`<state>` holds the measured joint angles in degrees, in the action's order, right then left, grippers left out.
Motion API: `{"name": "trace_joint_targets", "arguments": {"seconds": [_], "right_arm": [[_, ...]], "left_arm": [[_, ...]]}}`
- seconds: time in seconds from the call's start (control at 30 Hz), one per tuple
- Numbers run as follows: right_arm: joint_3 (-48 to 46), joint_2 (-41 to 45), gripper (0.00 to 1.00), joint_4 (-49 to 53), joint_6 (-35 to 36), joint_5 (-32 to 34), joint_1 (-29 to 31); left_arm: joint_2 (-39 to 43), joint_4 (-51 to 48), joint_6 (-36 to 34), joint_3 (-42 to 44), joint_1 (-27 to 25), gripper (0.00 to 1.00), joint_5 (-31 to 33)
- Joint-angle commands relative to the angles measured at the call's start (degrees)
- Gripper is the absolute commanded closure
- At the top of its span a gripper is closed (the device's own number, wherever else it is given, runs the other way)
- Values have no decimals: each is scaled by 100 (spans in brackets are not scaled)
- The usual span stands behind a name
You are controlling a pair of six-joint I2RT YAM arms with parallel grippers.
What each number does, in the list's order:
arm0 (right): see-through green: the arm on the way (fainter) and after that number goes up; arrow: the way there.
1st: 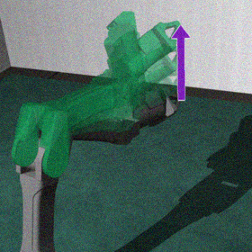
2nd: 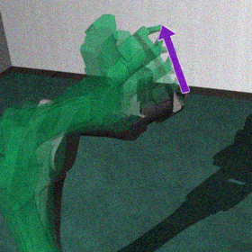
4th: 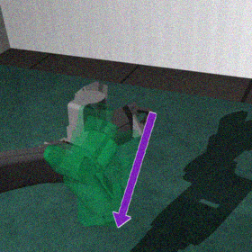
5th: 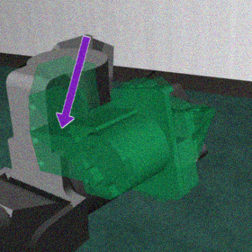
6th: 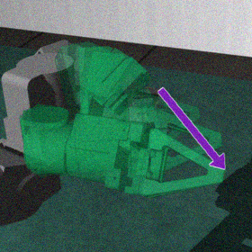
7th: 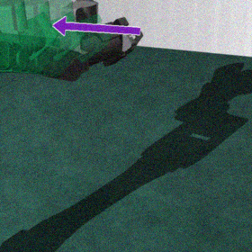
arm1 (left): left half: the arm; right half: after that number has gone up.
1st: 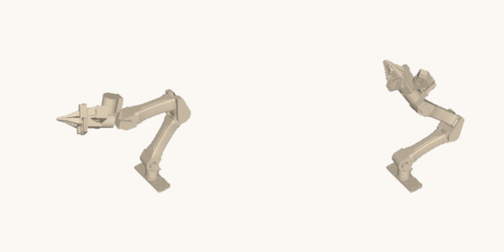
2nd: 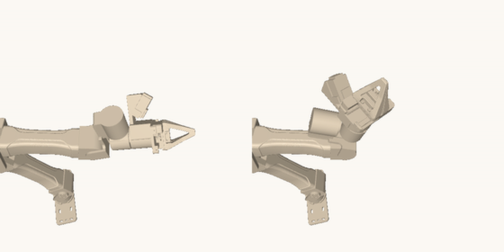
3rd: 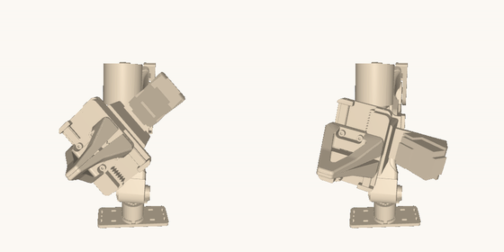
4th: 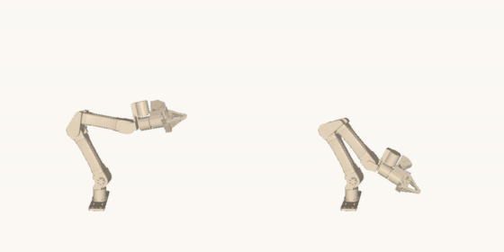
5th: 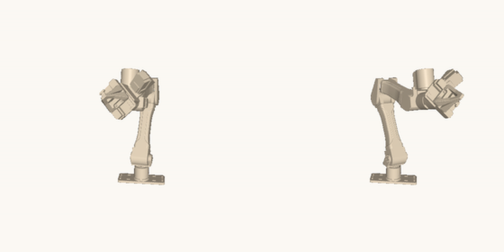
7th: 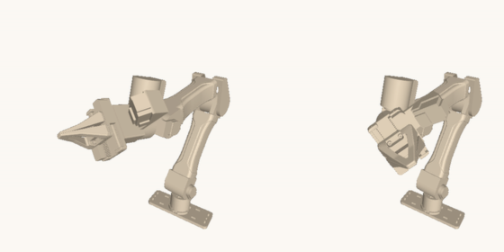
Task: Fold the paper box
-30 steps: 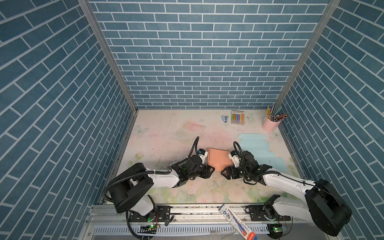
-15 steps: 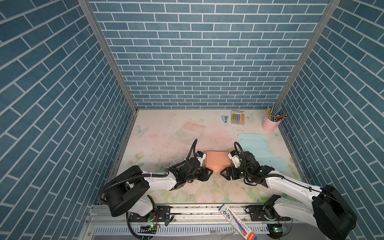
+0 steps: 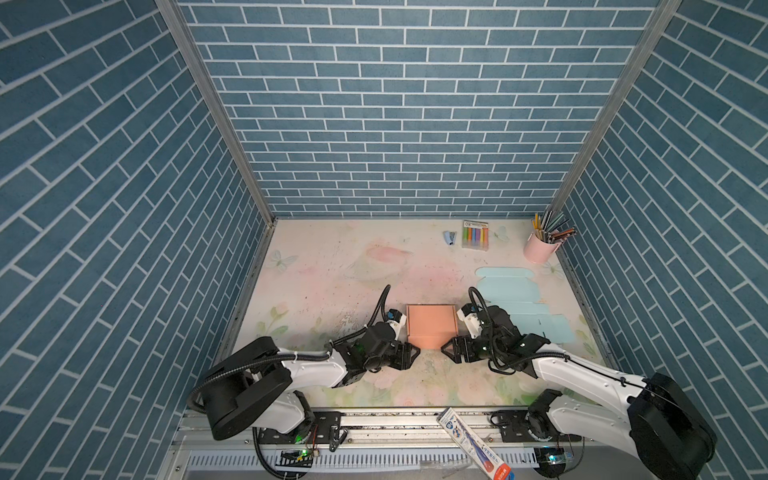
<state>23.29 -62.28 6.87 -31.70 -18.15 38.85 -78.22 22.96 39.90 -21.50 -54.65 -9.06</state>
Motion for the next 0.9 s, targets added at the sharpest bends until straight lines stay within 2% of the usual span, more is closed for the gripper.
{"name": "trace_joint_targets", "arguments": {"seconds": [0.0, 0.07, 0.17, 0.3, 0.43, 0.63, 0.87], "right_arm": [[37, 113, 12, 76, -86, 145, -165], [112, 18, 13, 9, 27, 83, -347], [338, -217, 14, -61, 247, 51, -488], [721, -809, 15, -182, 503, -33, -619], [993, -1255, 16, -385, 629, -120, -651], [1190, -1745, 21, -569, 780, -364, -642], [1582, -2225, 25, -687, 964, -536, -533]], "left_arm": [[498, -657, -98, 58, -54, 40, 332], [780, -1036, -247, -47, -13, 40, 524], [877, -1269, -540, -314, 257, 40, 390], [514, -1118, -834, -681, 857, 41, -177], [-31, -1029, -1121, -1152, 1164, 41, -398], [-790, -486, -1004, -1304, 1219, 43, -667], [-1038, -248, -914, -1258, 1216, 46, -629]]}}
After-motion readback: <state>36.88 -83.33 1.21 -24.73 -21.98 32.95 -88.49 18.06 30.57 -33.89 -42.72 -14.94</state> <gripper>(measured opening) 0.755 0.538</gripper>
